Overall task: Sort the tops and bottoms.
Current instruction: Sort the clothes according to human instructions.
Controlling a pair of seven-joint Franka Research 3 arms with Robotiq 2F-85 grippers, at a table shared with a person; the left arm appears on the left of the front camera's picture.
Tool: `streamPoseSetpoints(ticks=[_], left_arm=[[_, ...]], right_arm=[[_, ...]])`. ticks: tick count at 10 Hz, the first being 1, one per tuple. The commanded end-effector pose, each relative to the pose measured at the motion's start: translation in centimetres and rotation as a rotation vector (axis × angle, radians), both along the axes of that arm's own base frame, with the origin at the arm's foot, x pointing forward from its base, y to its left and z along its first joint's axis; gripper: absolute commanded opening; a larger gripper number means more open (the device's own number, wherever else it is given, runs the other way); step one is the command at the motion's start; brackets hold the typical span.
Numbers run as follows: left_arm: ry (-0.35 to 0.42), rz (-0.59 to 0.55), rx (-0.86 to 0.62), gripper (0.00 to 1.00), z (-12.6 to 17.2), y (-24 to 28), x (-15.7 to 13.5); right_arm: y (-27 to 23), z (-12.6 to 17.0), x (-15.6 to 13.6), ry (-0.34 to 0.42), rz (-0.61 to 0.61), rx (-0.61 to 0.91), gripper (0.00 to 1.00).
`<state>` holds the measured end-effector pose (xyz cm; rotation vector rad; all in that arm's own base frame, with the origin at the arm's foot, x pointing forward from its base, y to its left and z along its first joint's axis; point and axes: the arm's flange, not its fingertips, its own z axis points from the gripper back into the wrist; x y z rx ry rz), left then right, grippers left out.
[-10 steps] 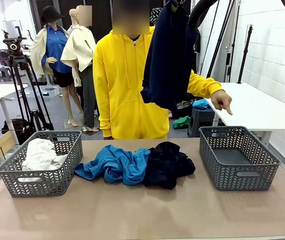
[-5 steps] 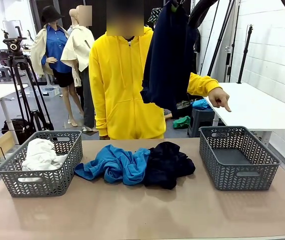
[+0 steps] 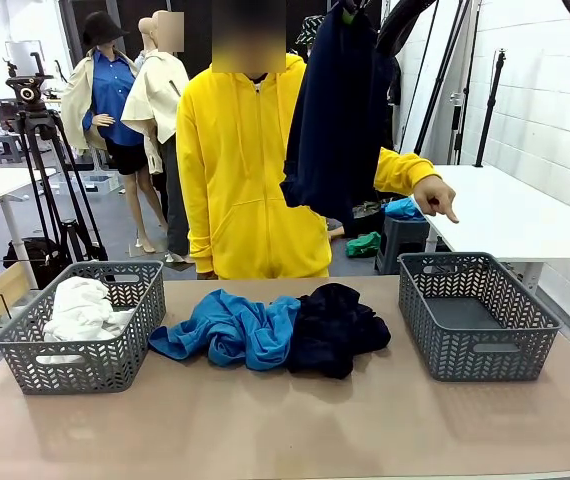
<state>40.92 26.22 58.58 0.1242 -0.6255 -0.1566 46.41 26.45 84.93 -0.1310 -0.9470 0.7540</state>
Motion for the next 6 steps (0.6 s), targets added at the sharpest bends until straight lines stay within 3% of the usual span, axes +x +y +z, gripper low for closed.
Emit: streamPoseSetpoints(ticks=[1,6], left_arm=[[0.002,-0.008,0.01,1.0,-0.1,0.2,-0.3],[0.002,-0.008,0.01,1.0,-0.1,0.2,-0.3]], right_arm=[[-0.1,0.2,-0.1,-0.004,-0.001,0.002,0.0],[-1.3,-0.3,0.1,0.004,-0.034,-0.039,0.0]])
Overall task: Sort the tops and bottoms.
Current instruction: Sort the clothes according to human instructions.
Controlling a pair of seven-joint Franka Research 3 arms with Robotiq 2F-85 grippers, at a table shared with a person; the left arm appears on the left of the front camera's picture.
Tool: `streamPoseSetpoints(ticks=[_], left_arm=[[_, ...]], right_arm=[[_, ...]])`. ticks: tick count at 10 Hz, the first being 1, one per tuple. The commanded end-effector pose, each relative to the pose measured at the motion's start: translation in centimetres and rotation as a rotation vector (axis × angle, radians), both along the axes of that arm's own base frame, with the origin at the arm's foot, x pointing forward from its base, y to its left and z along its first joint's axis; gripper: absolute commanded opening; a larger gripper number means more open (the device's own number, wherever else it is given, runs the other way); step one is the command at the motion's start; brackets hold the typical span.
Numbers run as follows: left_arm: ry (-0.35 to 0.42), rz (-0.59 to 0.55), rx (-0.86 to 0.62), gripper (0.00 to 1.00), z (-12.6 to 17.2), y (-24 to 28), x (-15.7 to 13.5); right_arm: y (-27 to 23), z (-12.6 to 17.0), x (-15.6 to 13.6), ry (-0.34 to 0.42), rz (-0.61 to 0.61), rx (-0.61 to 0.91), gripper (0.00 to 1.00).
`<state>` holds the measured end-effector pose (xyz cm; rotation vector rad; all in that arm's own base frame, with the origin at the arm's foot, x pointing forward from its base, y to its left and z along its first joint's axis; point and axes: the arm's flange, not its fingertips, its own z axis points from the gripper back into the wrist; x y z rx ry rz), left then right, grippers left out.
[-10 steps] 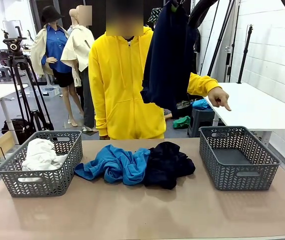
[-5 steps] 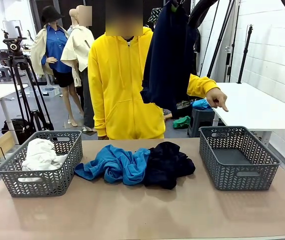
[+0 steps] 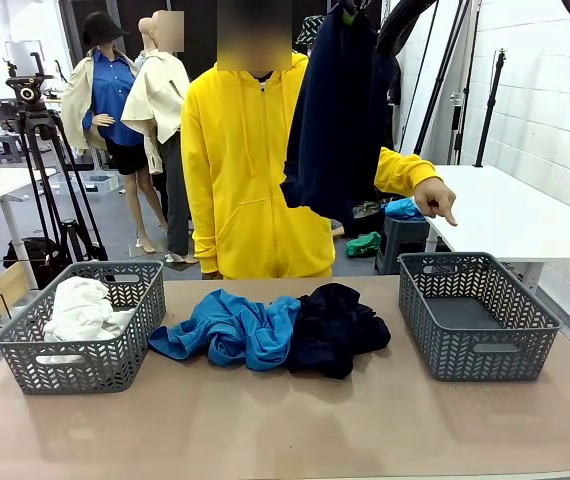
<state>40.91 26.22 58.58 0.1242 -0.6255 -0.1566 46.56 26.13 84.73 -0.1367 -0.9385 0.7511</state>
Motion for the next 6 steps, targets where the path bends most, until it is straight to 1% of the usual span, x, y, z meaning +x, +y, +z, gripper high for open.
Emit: streamPoseSetpoints(ticks=[1,2,4,6], left_arm=[[0.002,-0.008,0.01,1.0,-0.1,0.2,-0.3],[0.002,-0.008,0.01,1.0,-0.1,0.2,-0.3],[0.002,-0.008,0.01,1.0,-0.1,0.2,-0.3],[0.002,-0.008,0.01,1.0,-0.1,0.2,-0.3]], right_arm=[[-3.0,-0.3,0.0,0.004,-0.072,-0.056,0.0],[-5.3,-0.7,-0.1,0.007,-0.124,-0.062,0.0],[-9.7,-2.1,-0.2,0.04,-0.219,-0.071,0.0],[-14.1,-4.5,-0.7,0.089,-0.3,-0.057,0.0]])
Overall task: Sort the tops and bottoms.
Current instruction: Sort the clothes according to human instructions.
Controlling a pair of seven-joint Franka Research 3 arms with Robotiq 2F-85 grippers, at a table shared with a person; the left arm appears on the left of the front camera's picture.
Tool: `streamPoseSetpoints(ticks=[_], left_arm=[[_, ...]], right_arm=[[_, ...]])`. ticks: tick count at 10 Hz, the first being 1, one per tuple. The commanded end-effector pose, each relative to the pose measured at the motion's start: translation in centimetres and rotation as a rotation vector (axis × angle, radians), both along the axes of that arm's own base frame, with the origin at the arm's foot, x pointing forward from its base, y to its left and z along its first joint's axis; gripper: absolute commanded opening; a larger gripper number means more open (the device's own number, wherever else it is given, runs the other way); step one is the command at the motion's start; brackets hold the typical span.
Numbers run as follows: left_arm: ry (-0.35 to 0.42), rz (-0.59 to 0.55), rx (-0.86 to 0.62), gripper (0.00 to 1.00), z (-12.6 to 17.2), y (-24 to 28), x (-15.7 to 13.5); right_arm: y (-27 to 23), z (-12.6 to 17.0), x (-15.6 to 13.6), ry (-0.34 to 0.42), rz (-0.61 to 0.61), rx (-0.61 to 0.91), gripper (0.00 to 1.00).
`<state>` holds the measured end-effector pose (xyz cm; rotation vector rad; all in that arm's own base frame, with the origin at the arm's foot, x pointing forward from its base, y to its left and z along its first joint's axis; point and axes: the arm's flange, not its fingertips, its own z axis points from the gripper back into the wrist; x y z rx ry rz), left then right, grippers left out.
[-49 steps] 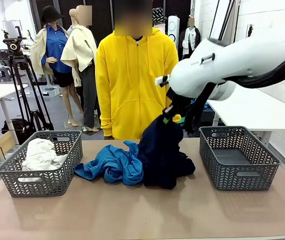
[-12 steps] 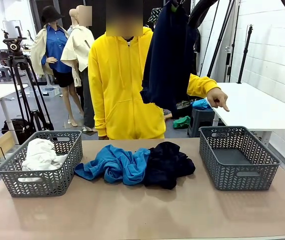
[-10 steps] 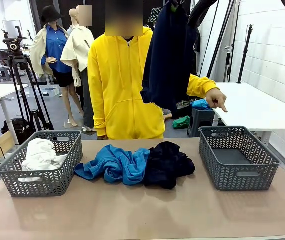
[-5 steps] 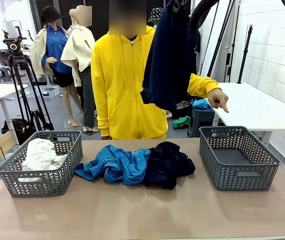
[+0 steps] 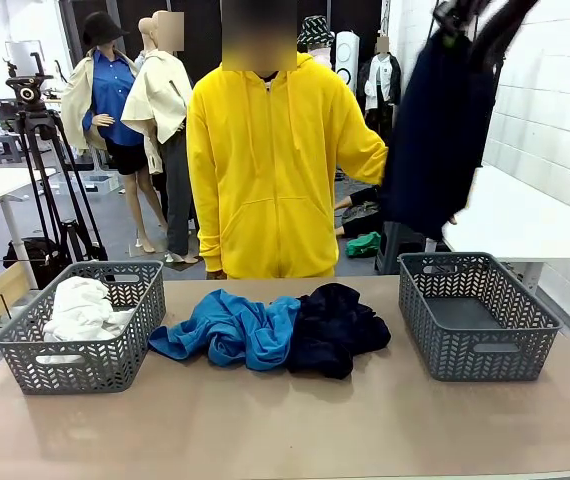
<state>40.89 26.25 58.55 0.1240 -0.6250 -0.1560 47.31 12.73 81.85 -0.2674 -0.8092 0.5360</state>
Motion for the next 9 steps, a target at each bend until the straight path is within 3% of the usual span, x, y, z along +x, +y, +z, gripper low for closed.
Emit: streamPoseSetpoints(ticks=[1,5,7,9], left_arm=[[0.002,-0.009,0.011,1.0,-0.1,0.2,-0.3],[0.002,-0.009,0.011,1.0,-0.1,0.2,-0.3],[0.002,-0.009,0.011,1.0,-0.1,0.2,-0.3],[0.002,-0.009,0.011,1.0,-0.1,0.2,-0.3]], right_arm=[[-2.4,-3.4,-1.6,0.044,-0.048,0.033,0.0],[-8.1,-11.7,-1.6,0.142,-0.109,0.086,0.0],[-9.0,-16.0,-2.0,0.154,-0.154,0.038,0.0],[-9.2,-21.2,-1.7,0.227,-0.169,0.05,0.0]])
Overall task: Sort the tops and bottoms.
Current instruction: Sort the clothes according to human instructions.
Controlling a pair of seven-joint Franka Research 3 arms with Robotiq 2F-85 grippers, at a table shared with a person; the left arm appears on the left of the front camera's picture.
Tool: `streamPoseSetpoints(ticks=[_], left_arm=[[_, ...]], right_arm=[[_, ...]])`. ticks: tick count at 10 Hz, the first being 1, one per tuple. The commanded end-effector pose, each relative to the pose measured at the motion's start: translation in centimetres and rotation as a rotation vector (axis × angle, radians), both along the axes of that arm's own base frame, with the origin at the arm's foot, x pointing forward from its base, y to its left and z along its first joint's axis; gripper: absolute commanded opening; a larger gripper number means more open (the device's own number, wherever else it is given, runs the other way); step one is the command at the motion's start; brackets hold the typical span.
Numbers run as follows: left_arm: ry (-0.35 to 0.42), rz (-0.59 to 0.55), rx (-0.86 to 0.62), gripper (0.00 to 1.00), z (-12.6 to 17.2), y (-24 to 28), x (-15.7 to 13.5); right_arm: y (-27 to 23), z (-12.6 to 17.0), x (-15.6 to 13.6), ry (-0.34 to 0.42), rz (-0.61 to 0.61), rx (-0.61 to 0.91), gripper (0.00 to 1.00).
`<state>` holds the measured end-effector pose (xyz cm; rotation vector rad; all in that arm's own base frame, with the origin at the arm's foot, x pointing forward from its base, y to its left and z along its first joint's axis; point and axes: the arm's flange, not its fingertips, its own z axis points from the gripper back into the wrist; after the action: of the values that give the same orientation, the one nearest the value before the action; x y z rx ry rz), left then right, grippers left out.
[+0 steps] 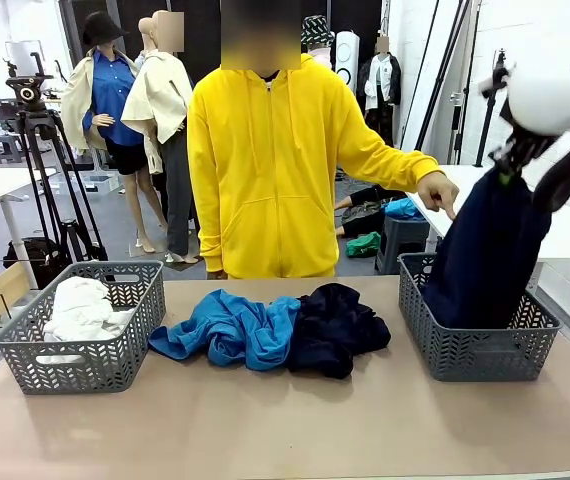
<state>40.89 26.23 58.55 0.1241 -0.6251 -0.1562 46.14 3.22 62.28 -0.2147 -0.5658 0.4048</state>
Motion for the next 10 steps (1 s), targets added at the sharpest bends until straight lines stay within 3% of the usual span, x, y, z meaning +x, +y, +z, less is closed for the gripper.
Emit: streamPoseSetpoints(ticks=[1,6,10], left_arm=[[0.002,-0.009,0.01,1.0,-0.1,0.2,-0.3],[0.002,-0.009,0.01,1.0,-0.1,0.2,-0.3],[0.002,-0.009,0.01,1.0,-0.1,0.2,-0.3]], right_arm=[[0.2,-4.2,-0.2,0.027,-0.017,0.023,0.0],[1.0,-17.9,3.8,0.178,-0.068,0.007,0.0],[2.8,-22.4,5.4,0.272,-0.033,0.027,0.0]])
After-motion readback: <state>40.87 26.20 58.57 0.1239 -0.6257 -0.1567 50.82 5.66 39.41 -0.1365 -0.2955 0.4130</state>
